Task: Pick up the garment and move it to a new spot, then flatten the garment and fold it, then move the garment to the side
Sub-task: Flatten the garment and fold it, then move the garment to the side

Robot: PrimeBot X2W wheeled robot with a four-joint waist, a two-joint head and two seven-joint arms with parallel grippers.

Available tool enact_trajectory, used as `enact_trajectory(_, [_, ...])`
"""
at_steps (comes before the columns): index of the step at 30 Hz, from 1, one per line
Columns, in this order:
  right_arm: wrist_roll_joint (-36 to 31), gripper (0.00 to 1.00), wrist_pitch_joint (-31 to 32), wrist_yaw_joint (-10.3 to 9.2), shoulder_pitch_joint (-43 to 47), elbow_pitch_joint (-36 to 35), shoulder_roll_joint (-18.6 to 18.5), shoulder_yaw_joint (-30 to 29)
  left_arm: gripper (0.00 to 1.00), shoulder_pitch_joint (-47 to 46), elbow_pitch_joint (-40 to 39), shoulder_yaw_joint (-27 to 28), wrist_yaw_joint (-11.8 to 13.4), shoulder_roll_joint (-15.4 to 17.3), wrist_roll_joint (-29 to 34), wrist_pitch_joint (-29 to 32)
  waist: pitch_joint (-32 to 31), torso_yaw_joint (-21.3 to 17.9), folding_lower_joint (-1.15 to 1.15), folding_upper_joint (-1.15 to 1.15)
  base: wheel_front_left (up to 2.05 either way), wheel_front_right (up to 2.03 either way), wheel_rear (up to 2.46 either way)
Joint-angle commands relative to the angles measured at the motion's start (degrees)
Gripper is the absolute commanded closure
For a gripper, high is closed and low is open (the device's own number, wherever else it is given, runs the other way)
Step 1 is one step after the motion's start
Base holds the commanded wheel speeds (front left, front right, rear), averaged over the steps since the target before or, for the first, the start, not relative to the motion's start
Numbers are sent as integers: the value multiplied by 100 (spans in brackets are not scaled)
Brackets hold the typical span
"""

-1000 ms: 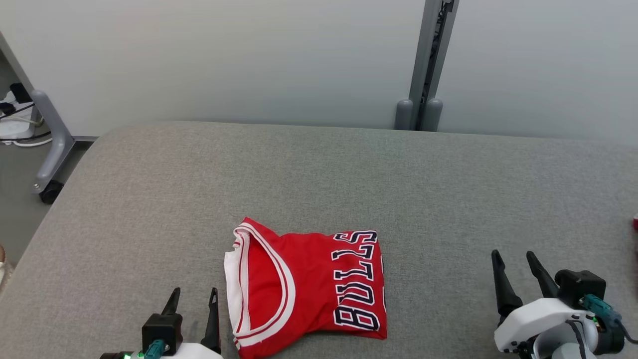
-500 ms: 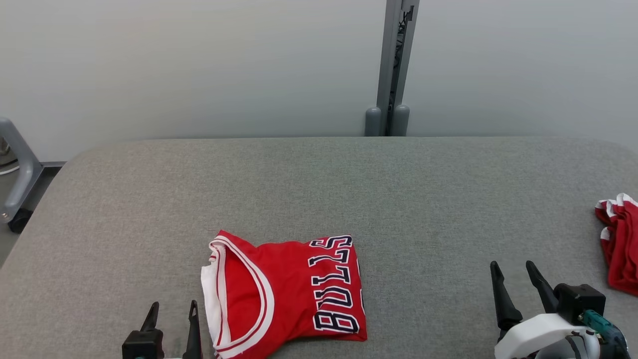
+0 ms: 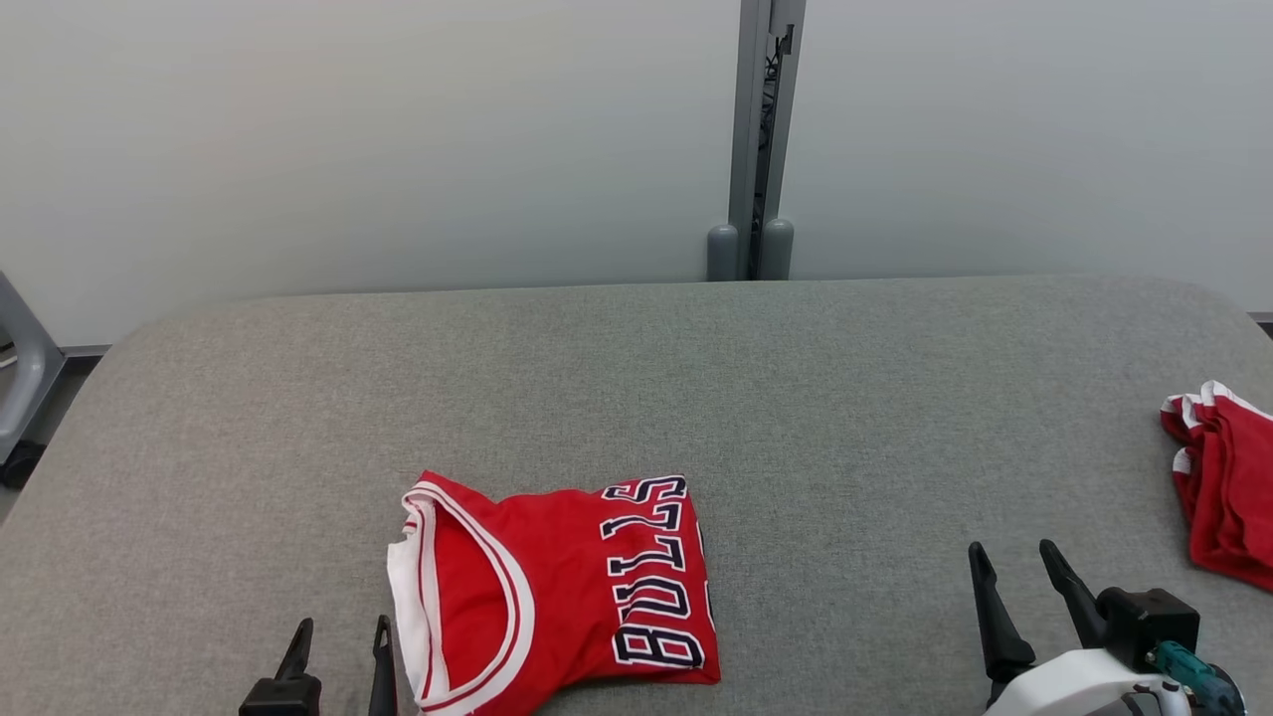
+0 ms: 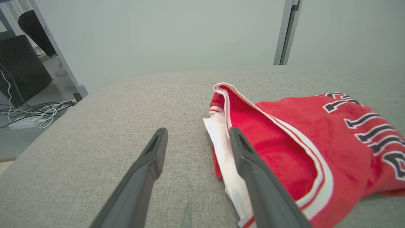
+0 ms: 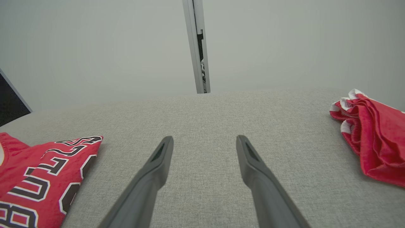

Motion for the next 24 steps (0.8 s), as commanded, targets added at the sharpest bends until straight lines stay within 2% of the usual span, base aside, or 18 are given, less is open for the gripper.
enact_trajectory(1, [2,0,-26,0,52,-16,-32,-7,0,9,-29,6,-1,24,47,-25,4,17,0,0,0,0,0])
enact_trajectory(9, [138,0,-26,0,-3,84,-29,350,0,-132,-5,-171,-65,24,60,-25,204,353,0,0,0,0,0])
enact_trajectory(15, [444,0,-26,0,-201,293,-34,884,0,-294,46,-518,-138,25,86,-25,482,887,0,0,0,0,0])
enact_trajectory(24, [795,0,-26,0,-891,876,-35,1531,0,-529,51,-851,-28,24,-31,-25,955,1594,0,0,0,0,0])
